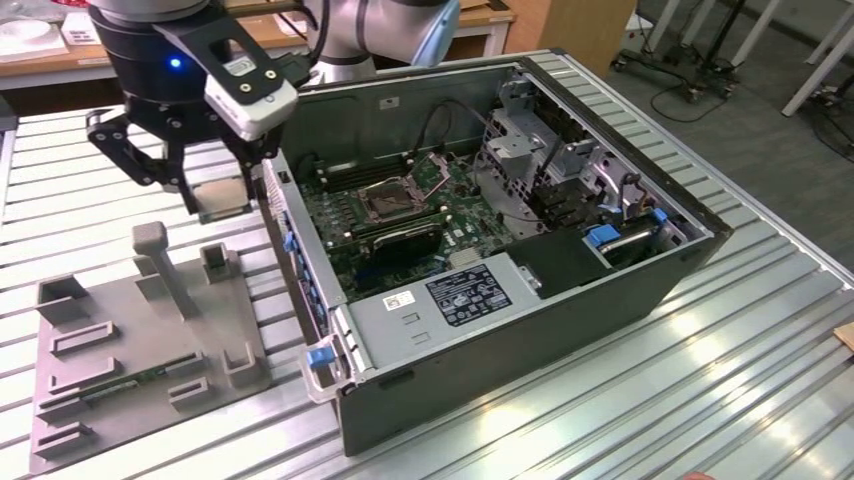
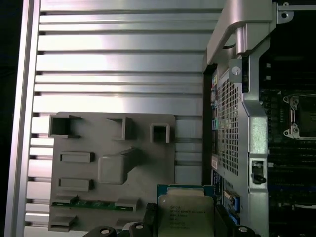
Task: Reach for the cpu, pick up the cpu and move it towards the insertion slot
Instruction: 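Pick up the cpu and move it towards the insertion slot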
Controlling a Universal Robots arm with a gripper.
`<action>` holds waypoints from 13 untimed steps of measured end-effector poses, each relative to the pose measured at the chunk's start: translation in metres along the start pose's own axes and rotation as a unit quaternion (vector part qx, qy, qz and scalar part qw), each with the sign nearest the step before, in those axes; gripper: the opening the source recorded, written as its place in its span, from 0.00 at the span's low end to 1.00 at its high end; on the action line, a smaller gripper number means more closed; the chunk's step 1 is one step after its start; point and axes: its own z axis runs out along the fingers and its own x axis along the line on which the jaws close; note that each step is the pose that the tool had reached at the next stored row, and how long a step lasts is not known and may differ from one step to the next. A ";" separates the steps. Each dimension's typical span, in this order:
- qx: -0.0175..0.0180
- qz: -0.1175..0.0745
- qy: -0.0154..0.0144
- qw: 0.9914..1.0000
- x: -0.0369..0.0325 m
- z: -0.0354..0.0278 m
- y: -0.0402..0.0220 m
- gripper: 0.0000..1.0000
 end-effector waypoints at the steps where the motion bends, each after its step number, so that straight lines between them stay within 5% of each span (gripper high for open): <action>1: 0.000 0.000 0.000 1.000 -0.0026 0.0000 0.0000 0.54; 13: 0.000 0.000 0.000 1.000 -0.0369 0.0006 -0.0007 0.54</action>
